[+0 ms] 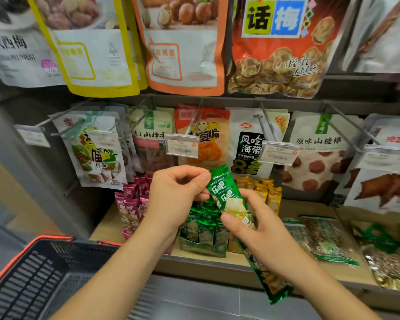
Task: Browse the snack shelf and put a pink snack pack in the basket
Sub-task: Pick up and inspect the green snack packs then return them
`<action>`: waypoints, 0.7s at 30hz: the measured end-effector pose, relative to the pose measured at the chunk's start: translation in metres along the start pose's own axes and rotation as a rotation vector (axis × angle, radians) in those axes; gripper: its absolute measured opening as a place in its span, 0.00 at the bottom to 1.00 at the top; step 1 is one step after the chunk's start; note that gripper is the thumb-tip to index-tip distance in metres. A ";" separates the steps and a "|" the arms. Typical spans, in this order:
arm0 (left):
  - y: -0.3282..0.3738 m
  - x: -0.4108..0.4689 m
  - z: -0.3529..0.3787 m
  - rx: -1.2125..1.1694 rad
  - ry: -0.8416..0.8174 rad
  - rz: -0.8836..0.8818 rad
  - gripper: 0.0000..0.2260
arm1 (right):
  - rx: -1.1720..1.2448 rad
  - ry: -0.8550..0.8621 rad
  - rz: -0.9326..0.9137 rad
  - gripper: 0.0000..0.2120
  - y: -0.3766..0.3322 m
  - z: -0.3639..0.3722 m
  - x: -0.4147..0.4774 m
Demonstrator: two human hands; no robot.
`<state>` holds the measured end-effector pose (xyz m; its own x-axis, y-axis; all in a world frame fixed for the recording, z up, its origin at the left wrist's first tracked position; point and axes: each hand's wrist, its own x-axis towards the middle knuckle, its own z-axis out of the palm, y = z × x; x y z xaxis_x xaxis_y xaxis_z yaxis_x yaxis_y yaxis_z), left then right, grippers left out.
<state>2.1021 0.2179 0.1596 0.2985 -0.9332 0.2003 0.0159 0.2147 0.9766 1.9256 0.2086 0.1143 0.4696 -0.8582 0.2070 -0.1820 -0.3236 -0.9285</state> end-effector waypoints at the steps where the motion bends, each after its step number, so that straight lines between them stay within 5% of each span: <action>1: -0.002 0.001 0.000 0.021 0.001 -0.008 0.13 | -0.054 0.008 0.007 0.19 0.003 -0.001 0.000; 12: -0.015 0.000 0.007 0.165 -0.303 -0.063 0.10 | -0.431 -0.050 -0.003 0.20 0.018 -0.017 -0.001; 21: -0.020 0.002 0.012 0.036 -0.131 -0.213 0.06 | -0.680 0.049 -0.055 0.25 0.019 -0.014 -0.002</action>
<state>2.0904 0.2085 0.1409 0.1653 -0.9862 -0.0043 0.0310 0.0009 0.9995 1.9088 0.1989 0.1006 0.4573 -0.8452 0.2767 -0.6688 -0.5319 -0.5194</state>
